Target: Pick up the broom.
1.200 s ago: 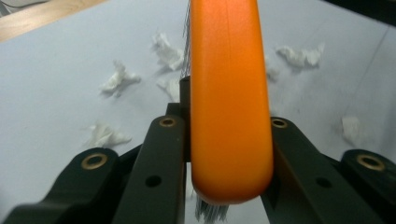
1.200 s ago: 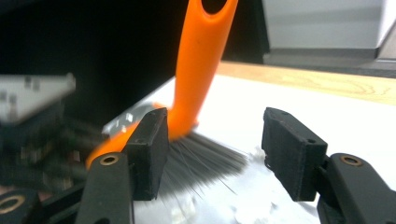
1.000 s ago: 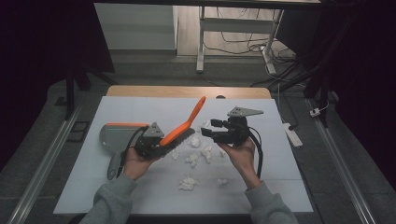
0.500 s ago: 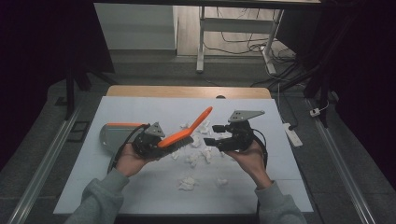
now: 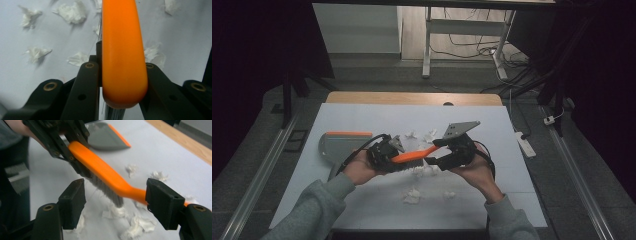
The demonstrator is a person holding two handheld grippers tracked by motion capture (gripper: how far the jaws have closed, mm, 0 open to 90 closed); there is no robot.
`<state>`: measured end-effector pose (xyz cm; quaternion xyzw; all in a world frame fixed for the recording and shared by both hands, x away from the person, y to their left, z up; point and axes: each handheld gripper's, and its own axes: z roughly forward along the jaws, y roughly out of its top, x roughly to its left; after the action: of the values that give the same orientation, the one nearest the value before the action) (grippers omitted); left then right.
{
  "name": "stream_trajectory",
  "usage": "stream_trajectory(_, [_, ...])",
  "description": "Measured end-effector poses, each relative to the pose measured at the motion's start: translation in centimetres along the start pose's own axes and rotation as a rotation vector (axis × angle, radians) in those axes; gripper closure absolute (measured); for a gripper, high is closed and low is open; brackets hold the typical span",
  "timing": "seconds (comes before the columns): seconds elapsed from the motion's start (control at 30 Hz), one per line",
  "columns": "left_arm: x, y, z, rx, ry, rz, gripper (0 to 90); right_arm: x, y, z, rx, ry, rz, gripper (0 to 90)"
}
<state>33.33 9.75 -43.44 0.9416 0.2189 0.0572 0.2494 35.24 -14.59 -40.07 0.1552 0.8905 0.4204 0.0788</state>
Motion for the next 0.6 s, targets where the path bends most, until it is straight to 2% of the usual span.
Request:
stream_trajectory(0.2, [-1.0, 1.2, 0.8, 0.044, -0.019, 0.062, 77.9, 0.0, -0.4, 1.2, 0.089, 0.017, -0.044, 32.0])
stream_trajectory(0.23, [-1.3, 1.5, 0.9, 0.055, -0.034, 0.078, 77.9, -0.1, -0.5, 1.4, 0.103, 0.030, -0.047, 32.4])
stream_trajectory(0.27, [-1.3, 1.5, 0.9, 0.055, -0.034, 0.078, 77.8, -0.1, -0.6, 1.6, 0.118, 0.042, -0.049, 32.6])
stream_trajectory(0.43, [-2.0, 2.1, 0.7, 0.060, -0.061, 0.130, 77.8, 0.0, -0.9, 2.8, 0.218, 0.068, -0.085, 37.0])
stream_trajectory(0.53, [-2.0, 2.0, 0.6, 0.057, -0.062, 0.134, 77.8, 0.1, -1.1, 3.2, 0.244, 0.066, -0.101, 41.0])
stream_trajectory(0.6, [-2.0, 2.0, 0.5, 0.056, -0.069, 0.131, 77.9, 0.1, -1.3, 3.5, 0.268, 0.100, -0.106, 47.2])
